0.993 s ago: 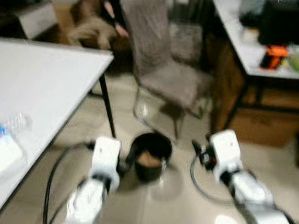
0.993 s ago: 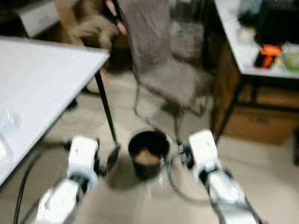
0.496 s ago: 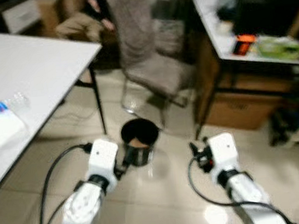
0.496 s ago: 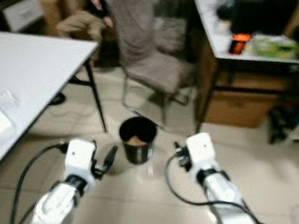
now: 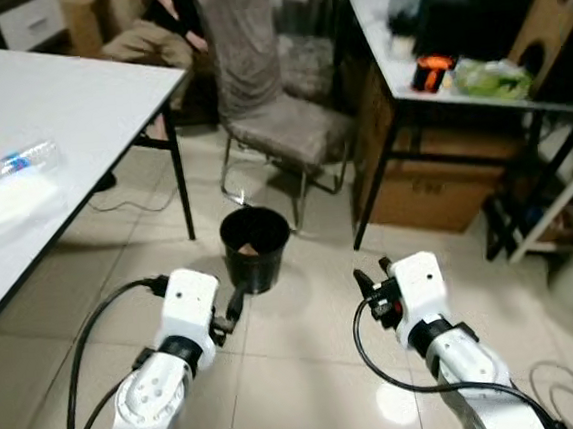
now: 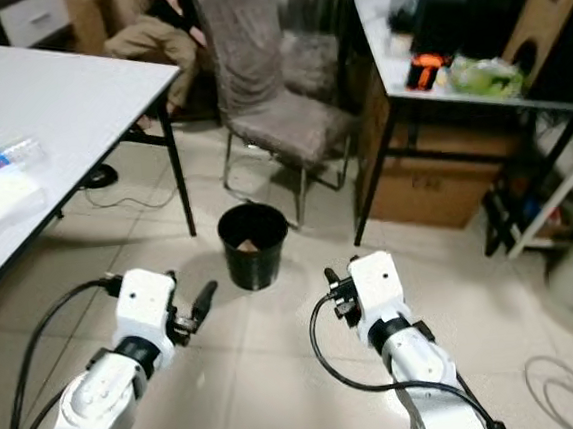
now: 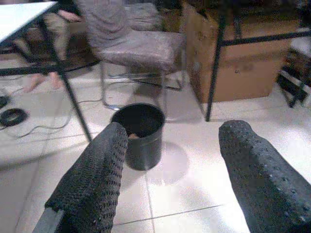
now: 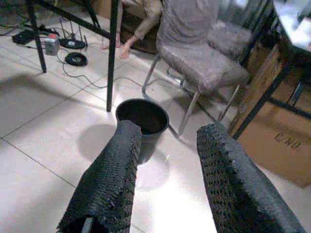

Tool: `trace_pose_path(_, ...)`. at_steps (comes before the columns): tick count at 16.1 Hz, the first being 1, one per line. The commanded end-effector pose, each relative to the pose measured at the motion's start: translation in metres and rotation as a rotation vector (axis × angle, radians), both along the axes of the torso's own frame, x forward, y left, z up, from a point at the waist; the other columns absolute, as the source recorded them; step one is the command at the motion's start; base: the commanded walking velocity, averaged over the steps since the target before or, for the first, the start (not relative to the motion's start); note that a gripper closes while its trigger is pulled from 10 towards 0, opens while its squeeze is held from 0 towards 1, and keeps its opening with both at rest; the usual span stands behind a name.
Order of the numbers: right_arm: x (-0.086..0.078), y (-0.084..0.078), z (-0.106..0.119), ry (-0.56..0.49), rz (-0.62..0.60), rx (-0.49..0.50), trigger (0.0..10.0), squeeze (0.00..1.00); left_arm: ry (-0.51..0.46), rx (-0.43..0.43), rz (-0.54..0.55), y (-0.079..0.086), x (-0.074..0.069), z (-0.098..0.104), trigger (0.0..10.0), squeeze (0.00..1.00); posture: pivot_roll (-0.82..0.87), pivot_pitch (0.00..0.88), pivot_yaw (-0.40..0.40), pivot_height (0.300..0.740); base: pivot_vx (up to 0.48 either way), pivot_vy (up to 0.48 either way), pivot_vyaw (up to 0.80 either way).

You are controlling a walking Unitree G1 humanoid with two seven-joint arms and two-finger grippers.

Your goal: Picking trash to rubbish bin

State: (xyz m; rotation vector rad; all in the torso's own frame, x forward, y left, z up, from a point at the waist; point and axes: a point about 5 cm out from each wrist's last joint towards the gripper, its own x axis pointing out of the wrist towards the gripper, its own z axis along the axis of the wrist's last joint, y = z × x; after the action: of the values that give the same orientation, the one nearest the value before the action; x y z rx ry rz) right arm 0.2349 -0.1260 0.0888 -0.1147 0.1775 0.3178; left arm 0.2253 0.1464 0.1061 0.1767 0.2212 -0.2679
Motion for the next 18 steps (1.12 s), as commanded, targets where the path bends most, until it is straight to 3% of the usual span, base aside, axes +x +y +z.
trace_pose_path(1, 0.003, -0.003, 0.002, -0.011, 0.002, -0.015, 10.0, 0.00, -0.006, 0.000, 0.006, -0.002, -0.001, 0.001, 10.0, 0.00, -0.08, 0.003, -0.095, 0.740, -0.270, 0.000, 0.00)
trace_pose_path(3, 0.005, -0.001, 0.002, -0.015, 0.019, -0.018, 10.0, 0.00, -0.013, 0.000, 0.025, 0.000, -0.002, 0.003, 10.0, 0.00, -0.07, 0.002, -0.107, 0.740, -0.274, 0.000, 0.00)
trace_pose_path(6, 0.008, 0.006, 0.006, -0.038, 0.080, -0.035, 10.0, 0.00, -0.142, 0.015, 0.138, 0.013, 0.003, 0.021, 10.0, 0.00, -0.06, 0.001, -0.116, 0.740, -0.091, 0.000, 0.00)
trace_pose_path(9, 0.014, 0.013, 0.013, -0.069, 0.123, -0.008, 10.0, 0.00, -0.198, 0.047, 0.205, 0.025, 0.006, 0.032, 10.0, 0.00, -0.04, 0.000, -0.129, 0.740, 0.000, 0.000, 0.72)
trace_pose_path(12, 0.016, 0.016, 0.016, -0.087, 0.157, 0.003, 10.0, 0.00, -0.221, 0.057, 0.221, 0.028, 0.008, 0.037, 10.0, 0.00, -0.04, 0.000, -0.130, 0.740, 0.000, 0.000, 0.80)
trace_pose_path(18, 0.018, 0.021, 0.019, -0.106, 0.198, 0.016, 10.0, 0.00, -0.233, 0.068, 0.239, 0.032, 0.013, 0.042, 10.0, 0.00, -0.03, 0.003, -0.130, 0.740, 0.272, 0.000, 0.80)
